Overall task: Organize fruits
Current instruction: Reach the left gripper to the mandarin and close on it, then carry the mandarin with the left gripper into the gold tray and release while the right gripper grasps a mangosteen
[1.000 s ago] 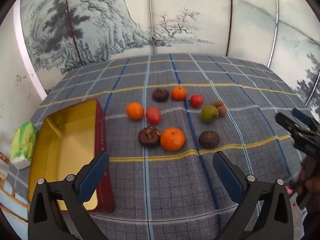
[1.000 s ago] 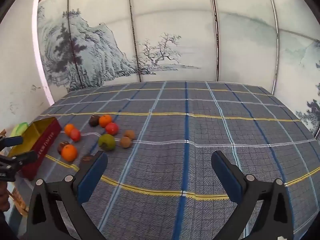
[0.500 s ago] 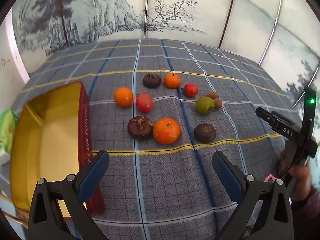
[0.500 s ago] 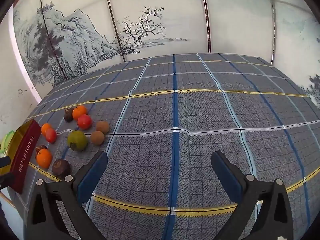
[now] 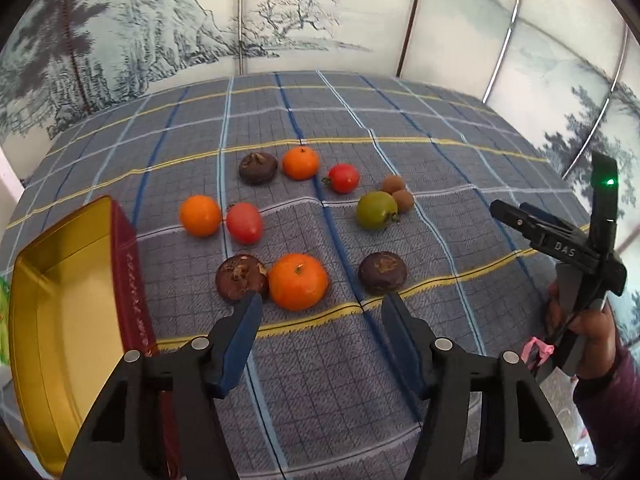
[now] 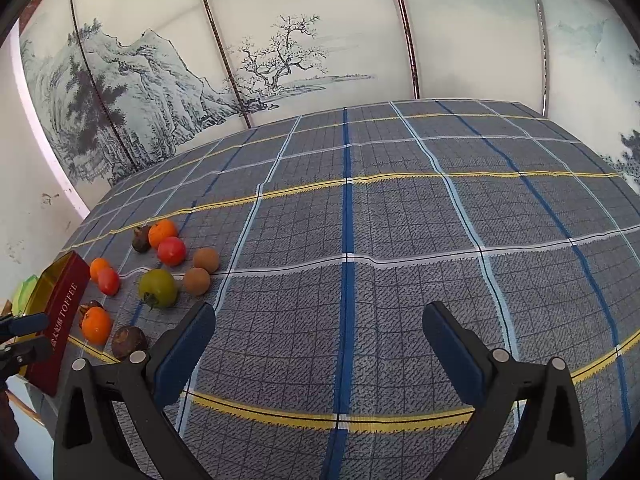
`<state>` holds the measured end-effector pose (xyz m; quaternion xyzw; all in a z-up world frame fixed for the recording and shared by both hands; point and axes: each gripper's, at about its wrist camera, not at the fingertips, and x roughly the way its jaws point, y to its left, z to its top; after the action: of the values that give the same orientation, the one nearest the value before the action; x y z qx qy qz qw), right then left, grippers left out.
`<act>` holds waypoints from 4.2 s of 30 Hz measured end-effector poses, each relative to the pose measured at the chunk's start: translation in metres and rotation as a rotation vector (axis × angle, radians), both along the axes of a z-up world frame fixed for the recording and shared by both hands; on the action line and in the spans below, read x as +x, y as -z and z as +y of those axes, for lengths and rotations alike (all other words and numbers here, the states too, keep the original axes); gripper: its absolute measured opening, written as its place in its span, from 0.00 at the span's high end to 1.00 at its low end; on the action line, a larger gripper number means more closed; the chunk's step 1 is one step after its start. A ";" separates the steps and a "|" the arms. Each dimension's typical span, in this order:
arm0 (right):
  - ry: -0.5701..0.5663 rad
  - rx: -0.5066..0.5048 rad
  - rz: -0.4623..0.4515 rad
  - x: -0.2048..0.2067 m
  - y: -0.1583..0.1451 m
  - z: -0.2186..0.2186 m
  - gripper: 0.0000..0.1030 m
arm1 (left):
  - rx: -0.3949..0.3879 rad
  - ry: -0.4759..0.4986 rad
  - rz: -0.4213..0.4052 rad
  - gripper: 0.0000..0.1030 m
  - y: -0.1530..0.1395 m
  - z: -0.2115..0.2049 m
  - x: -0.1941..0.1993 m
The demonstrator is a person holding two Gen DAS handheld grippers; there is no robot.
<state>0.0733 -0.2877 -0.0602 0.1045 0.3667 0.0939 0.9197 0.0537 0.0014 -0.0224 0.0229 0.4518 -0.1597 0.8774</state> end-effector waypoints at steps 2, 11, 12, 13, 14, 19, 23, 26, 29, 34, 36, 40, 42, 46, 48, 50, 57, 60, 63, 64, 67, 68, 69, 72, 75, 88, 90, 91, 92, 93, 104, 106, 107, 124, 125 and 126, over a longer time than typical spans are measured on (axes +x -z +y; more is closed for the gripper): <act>0.052 -0.018 -0.005 0.008 0.001 0.027 0.00 | -0.003 0.017 -0.004 0.39 0.000 -0.002 0.005; 0.060 -0.001 0.010 -0.004 -0.004 0.013 0.00 | 0.097 0.146 0.015 0.50 0.009 -0.016 0.036; 0.062 0.000 0.011 -0.005 -0.005 0.012 0.00 | 0.108 0.166 0.025 0.53 0.012 -0.018 0.039; 0.057 -0.002 0.014 -0.005 -0.006 0.011 0.00 | 0.119 0.181 0.034 0.53 0.015 -0.019 0.041; 0.058 -0.002 0.015 -0.005 -0.006 0.010 0.00 | 0.144 0.197 0.048 0.54 0.020 -0.021 0.044; 0.057 0.004 0.023 -0.006 -0.008 0.013 0.00 | 0.206 0.221 0.066 0.54 0.033 -0.022 0.050; 0.053 0.007 0.036 -0.004 -0.011 0.014 0.00 | 0.207 0.223 0.055 0.58 0.038 -0.021 0.049; 0.053 0.006 0.043 -0.003 -0.011 0.015 0.00 | 0.190 0.189 0.038 0.59 0.039 -0.019 0.046; 0.040 0.015 0.041 -0.003 -0.010 0.015 0.00 | 0.141 0.121 0.015 0.59 0.036 -0.016 0.035; -0.100 0.041 0.014 -0.009 -0.013 0.029 0.06 | 0.066 0.032 -0.023 0.59 0.017 -0.010 0.008; -0.187 0.076 0.030 -0.012 -0.019 0.043 0.18 | 0.037 0.010 -0.044 0.59 0.006 -0.006 -0.005; -0.366 0.067 0.041 -0.019 -0.033 0.086 0.19 | -0.015 -0.019 -0.057 0.59 -0.010 0.003 -0.024; -0.433 -0.003 0.069 -0.020 -0.029 0.112 0.22 | -0.033 -0.030 -0.057 0.59 -0.016 0.009 -0.031; -0.481 -0.033 0.114 -0.011 -0.015 0.138 0.25 | -0.037 -0.051 -0.069 0.59 -0.023 0.020 -0.044; -0.486 -0.053 0.123 -0.007 -0.010 0.147 0.31 | -0.037 -0.067 -0.079 0.59 -0.027 0.027 -0.049; -0.487 -0.067 0.125 -0.002 -0.008 0.151 0.33 | -0.039 -0.078 -0.083 0.59 -0.030 0.034 -0.053; -0.517 -0.094 0.182 0.010 0.004 0.167 0.66 | -0.046 -0.114 -0.097 0.59 -0.036 0.053 -0.060; -0.514 -0.126 0.161 0.007 0.006 0.173 0.66 | -0.048 -0.129 -0.100 0.59 -0.037 0.059 -0.063; -0.492 -0.115 0.128 0.001 0.002 0.170 0.66 | -0.043 -0.147 -0.106 0.59 -0.037 0.067 -0.063; -0.474 -0.109 0.106 -0.002 -0.001 0.165 0.66 | -0.041 -0.153 -0.107 0.59 -0.037 0.070 -0.063; -0.415 -0.080 0.073 -0.009 -0.005 0.149 0.66 | -0.021 -0.180 -0.113 0.59 -0.036 0.084 -0.063; -0.393 -0.073 0.069 -0.010 -0.005 0.144 0.66 | -0.016 -0.190 -0.116 0.59 -0.035 0.087 -0.062; -0.363 -0.057 0.063 -0.012 -0.006 0.135 0.66 | -0.013 -0.198 -0.117 0.59 -0.035 0.091 -0.061; -0.300 -0.020 0.061 -0.012 -0.004 0.114 0.66 | 0.005 -0.228 -0.118 0.59 -0.031 0.104 -0.058; -0.262 -0.001 0.066 -0.012 -0.003 0.102 0.66 | 0.025 -0.254 -0.117 0.59 -0.025 0.115 -0.055; -0.247 -0.004 0.059 -0.013 0.001 0.102 0.66 | 0.122 -0.327 -0.105 0.59 -0.004 0.148 -0.036; -0.246 -0.008 0.059 -0.013 0.001 0.103 0.66 | 0.141 -0.334 -0.107 0.59 -0.002 0.152 -0.032; -0.246 -0.008 0.061 -0.012 0.001 0.103 0.66 | 0.150 -0.336 -0.107 0.59 -0.001 0.154 -0.030; -0.245 -0.009 0.062 -0.012 0.001 0.103 0.66 | 0.156 -0.337 -0.107 0.59 0.000 0.156 -0.028; -0.244 -0.009 0.063 -0.012 0.001 0.103 0.66 | 0.168 -0.339 -0.105 0.59 0.001 0.158 -0.025; -0.233 -0.013 0.075 -0.010 0.003 0.103 0.66 | 0.242 -0.359 -0.079 0.59 0.011 0.180 0.005; -0.232 -0.014 0.077 -0.009 0.003 0.103 0.66 | 0.253 -0.359 -0.070 0.59 0.013 0.185 0.010; -0.231 -0.015 0.077 -0.009 0.003 0.102 0.66 | 0.260 -0.358 -0.065 0.59 0.014 0.187 0.013; -0.222 -0.025 0.094 -0.006 0.005 0.103 0.66 | 0.335 -0.373 -0.037 0.59 0.018 0.213 0.041; -0.221 -0.025 0.095 -0.006 0.005 0.103 0.66 | 0.336 -0.373 -0.037 0.59 0.018 0.214 0.042; -0.221 -0.026 0.095 -0.006 0.005 0.103 0.66 | 0.336 -0.375 -0.039 0.59 0.017 0.215 0.042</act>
<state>0.0674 -0.1842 -0.0653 0.0559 0.4203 0.1849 0.8866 0.0958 0.2165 -0.0396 0.0873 0.4513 0.0837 0.8842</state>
